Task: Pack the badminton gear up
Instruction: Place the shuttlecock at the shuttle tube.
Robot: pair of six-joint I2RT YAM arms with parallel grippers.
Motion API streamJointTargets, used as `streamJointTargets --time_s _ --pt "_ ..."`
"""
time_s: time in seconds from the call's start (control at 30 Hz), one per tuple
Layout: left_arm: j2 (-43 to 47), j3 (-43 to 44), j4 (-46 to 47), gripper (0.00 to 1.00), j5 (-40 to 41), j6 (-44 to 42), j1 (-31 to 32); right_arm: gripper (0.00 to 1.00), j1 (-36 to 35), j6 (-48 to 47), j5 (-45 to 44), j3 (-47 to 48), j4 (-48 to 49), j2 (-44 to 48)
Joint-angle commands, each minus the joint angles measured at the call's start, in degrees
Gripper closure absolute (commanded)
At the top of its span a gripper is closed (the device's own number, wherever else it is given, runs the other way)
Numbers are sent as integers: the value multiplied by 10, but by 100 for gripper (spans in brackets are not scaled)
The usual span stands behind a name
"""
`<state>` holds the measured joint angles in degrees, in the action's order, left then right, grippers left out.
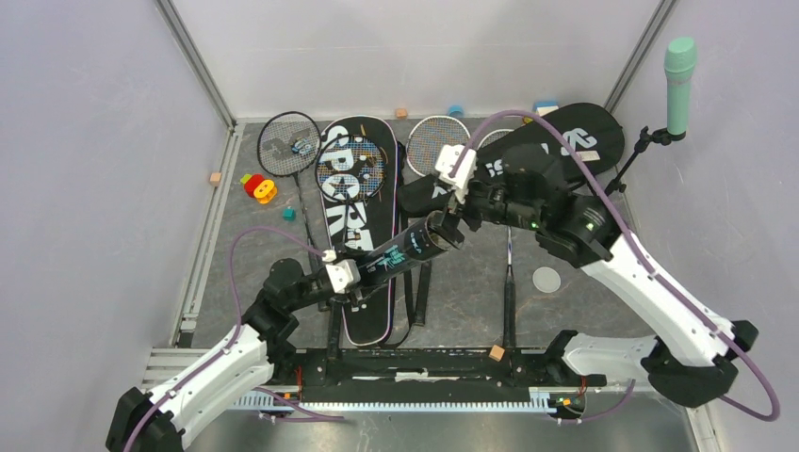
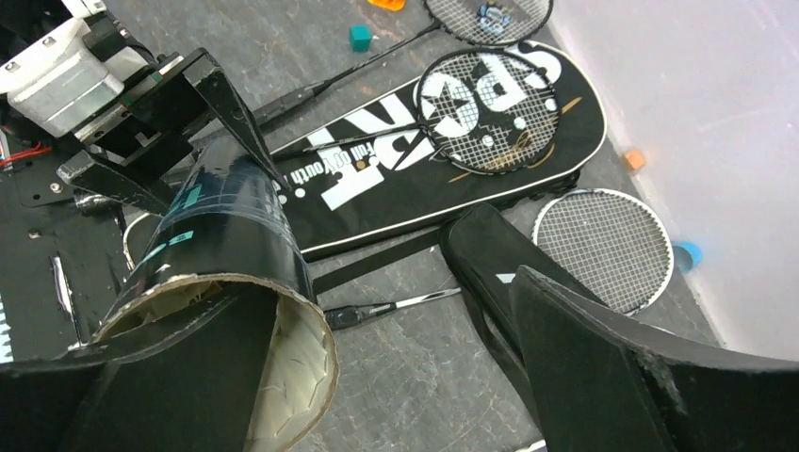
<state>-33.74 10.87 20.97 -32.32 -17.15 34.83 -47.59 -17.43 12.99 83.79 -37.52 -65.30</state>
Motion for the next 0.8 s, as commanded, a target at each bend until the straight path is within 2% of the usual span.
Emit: streamJointTargets --time_s 0.0,0.2,0.3,0.47,0.6,0.77 --pt "9 36 29 83 -42 -19 1 2 -3 -10 -18 38 -33 -42" --pt "22 31 31 83 -63 -21 1 2 -2 -82 87 25 -50 -78" --pt "25 26 47 84 -61 -14 1 2 -3 -87 102 22 -38 -73" --pt "19 24 62 85 -18 -5 1 2 -2 -73 26 67 -35 -52" --pt "13 23 75 87 34 1 1 2 -2 -56 -51 101 -26 -11" --pt "10 21 82 87 64 0 1 2 -2 -48 -100 116 -4 55"
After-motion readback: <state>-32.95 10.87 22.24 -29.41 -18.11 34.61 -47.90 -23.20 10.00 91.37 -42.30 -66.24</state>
